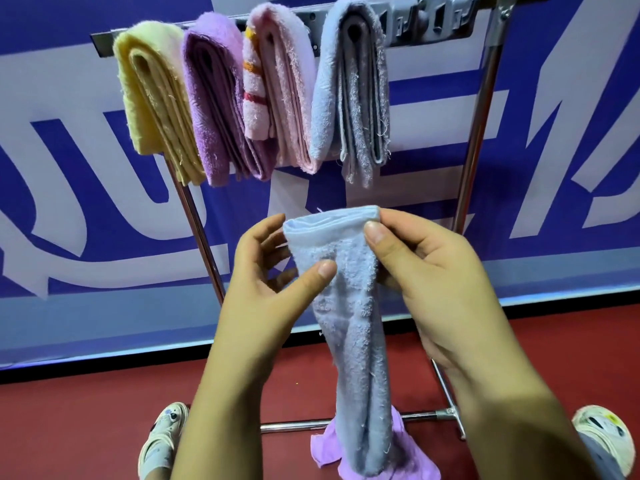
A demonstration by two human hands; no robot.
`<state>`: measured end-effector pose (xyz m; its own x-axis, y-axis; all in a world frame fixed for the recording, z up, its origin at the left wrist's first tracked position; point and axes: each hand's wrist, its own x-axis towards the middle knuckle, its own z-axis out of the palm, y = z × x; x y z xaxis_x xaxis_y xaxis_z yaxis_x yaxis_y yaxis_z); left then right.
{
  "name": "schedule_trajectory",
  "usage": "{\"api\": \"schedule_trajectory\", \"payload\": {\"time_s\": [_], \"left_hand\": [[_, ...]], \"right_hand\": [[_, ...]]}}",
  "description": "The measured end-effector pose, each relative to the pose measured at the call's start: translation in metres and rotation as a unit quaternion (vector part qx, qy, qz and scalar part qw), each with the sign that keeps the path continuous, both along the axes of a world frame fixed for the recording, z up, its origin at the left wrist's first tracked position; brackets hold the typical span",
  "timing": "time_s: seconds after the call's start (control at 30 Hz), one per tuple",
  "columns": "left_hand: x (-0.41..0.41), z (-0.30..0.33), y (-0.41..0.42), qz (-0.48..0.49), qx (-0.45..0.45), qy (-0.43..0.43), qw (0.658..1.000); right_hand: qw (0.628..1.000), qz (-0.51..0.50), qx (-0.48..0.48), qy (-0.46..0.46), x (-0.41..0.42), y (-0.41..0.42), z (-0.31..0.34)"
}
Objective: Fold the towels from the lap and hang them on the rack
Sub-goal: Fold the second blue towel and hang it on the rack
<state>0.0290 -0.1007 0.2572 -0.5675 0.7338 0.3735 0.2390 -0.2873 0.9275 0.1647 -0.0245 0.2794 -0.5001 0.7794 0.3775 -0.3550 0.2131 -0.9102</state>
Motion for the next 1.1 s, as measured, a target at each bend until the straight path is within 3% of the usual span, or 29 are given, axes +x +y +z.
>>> {"api": "schedule_trajectory", "payload": {"time_s": [0.13, 0.23, 0.4, 0.6, 0.7, 0.87, 1.1], "left_hand": [[-0.012, 0.005, 0.006, -0.127, -0.008, -0.072, 0.989], [-0.016, 0.022, 0.006, -0.093, 0.025, -0.035, 0.995], [-0.013, 0.065, 0.0, -0.091, 0.101, 0.031, 0.99], [-0.011, 0.092, -0.001, 0.004, 0.048, 0.153, 0.987], [-0.021, 0.102, -0.001, 0.045, -0.01, 0.276, 0.96], [-0.014, 0.119, -0.001, 0.012, -0.075, 0.46, 0.885], [-0.004, 0.128, 0.015, 0.008, -0.113, 0.517, 0.848]], "right_hand": [[0.997, 0.074, -0.025, -0.004, 0.006, 0.009, 0.007], [0.994, 0.106, -0.015, -0.015, 0.008, 0.019, 0.016], [0.991, 0.096, 0.094, 0.004, 0.013, 0.031, 0.042], [0.991, 0.044, 0.124, 0.0, 0.004, 0.042, 0.049], [0.991, 0.034, 0.131, 0.01, -0.003, 0.038, 0.052], [0.987, 0.012, 0.163, 0.003, -0.011, 0.031, 0.056], [0.983, -0.007, 0.182, 0.003, -0.008, 0.031, 0.047]]}}
